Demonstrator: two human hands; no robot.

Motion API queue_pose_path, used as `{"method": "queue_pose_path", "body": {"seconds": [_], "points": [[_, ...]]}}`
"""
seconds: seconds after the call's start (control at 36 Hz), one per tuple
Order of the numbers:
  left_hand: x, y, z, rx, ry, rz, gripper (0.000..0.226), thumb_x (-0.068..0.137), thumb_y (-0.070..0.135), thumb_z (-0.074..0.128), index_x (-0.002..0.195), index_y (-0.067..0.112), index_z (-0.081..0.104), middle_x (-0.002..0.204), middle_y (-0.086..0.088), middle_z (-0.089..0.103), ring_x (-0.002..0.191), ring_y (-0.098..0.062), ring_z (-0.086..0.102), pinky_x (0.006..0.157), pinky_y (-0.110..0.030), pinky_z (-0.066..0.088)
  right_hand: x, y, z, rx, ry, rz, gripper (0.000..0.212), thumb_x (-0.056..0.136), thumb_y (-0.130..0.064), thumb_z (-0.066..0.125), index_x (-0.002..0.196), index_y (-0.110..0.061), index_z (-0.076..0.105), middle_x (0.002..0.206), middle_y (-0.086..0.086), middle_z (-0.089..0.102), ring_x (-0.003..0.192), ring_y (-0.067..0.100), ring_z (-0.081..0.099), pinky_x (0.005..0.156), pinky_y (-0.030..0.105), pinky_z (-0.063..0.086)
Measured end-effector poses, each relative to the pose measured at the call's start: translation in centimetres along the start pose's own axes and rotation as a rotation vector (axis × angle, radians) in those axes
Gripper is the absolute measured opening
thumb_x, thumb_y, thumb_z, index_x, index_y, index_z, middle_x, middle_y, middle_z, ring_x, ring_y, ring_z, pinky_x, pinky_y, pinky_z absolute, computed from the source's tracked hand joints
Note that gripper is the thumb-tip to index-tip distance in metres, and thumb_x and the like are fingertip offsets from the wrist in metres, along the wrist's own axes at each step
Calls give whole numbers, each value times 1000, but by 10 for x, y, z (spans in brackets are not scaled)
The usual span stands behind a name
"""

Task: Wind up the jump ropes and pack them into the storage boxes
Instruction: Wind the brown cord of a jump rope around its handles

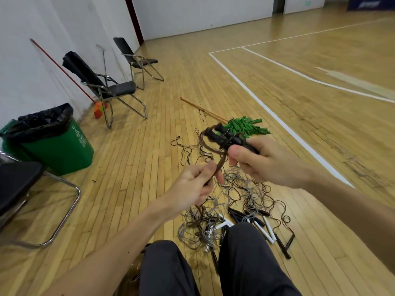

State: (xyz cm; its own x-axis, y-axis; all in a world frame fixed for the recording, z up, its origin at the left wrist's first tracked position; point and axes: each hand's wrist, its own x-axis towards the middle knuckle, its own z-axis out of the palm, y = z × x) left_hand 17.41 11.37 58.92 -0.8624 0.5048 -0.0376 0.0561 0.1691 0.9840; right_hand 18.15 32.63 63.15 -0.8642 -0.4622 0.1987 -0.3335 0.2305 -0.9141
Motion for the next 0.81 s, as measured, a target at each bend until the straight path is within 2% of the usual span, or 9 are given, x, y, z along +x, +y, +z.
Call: {"method": "queue_pose_path", "body": {"seconds": [0.08,0.22,0.31,0.39,0.44,0.56,0.61,0.72,0.81], "points": [[-3,-4,1,68,34,-28,45,99,48,39,87,13,64,58,-1,29,49,-14,22,49,-32,17,5,7,-13,-66,88,81,44,90,-50,52,83,-7,62,54,-9,40,44,10,33,41,18,28],[-6,-4,-1,232,21,-39,38,107,33,39,91,10,65,56,1,30,48,-14,24,44,-21,24,11,32,-18,-198,167,180,43,97,-48,51,85,-8,64,54,-9,44,45,7,37,42,16,30],[-8,-3,-2,370,1,-44,31,106,30,45,92,10,65,53,6,36,47,-15,31,46,-26,29,17,42,-18,-278,193,190,43,99,-48,51,84,-10,65,59,-2,48,47,11,41,43,20,32],[-8,0,-2,516,-14,-63,27,105,31,49,91,10,59,57,5,48,48,-16,49,52,-38,48,24,51,-16,-316,211,210,44,100,-49,51,85,-10,65,62,2,51,46,11,42,43,22,33],[-7,4,-5,659,1,-75,19,104,32,50,98,17,60,61,1,58,50,-12,61,59,-38,58,30,57,-17,-329,234,240,45,100,-50,50,84,-10,65,63,3,50,48,13,42,44,24,33],[-5,12,-17,805,78,-138,24,101,35,55,119,22,61,69,-2,67,53,-1,65,56,-24,54,37,68,-22,-378,284,318,48,102,-49,49,86,-7,63,62,2,48,49,16,41,49,28,33],[-3,18,-20,869,107,-137,32,100,39,55,124,20,62,69,-2,68,51,-3,64,56,-27,54,38,73,-21,-408,293,336,50,102,-49,48,88,-3,64,63,4,50,51,18,44,51,29,34],[1,32,-20,1005,136,19,24,101,39,53,98,21,68,64,2,62,49,-16,51,49,-29,45,43,77,-13,-439,243,386,48,103,-49,46,84,-7,61,64,5,50,53,18,45,53,29,35],[3,46,-24,1116,142,203,27,102,38,52,96,20,71,65,5,61,54,-16,57,50,-26,44,46,73,-7,-502,189,412,51,103,-50,44,88,-4,60,65,4,49,53,16,43,47,26,34]]}}
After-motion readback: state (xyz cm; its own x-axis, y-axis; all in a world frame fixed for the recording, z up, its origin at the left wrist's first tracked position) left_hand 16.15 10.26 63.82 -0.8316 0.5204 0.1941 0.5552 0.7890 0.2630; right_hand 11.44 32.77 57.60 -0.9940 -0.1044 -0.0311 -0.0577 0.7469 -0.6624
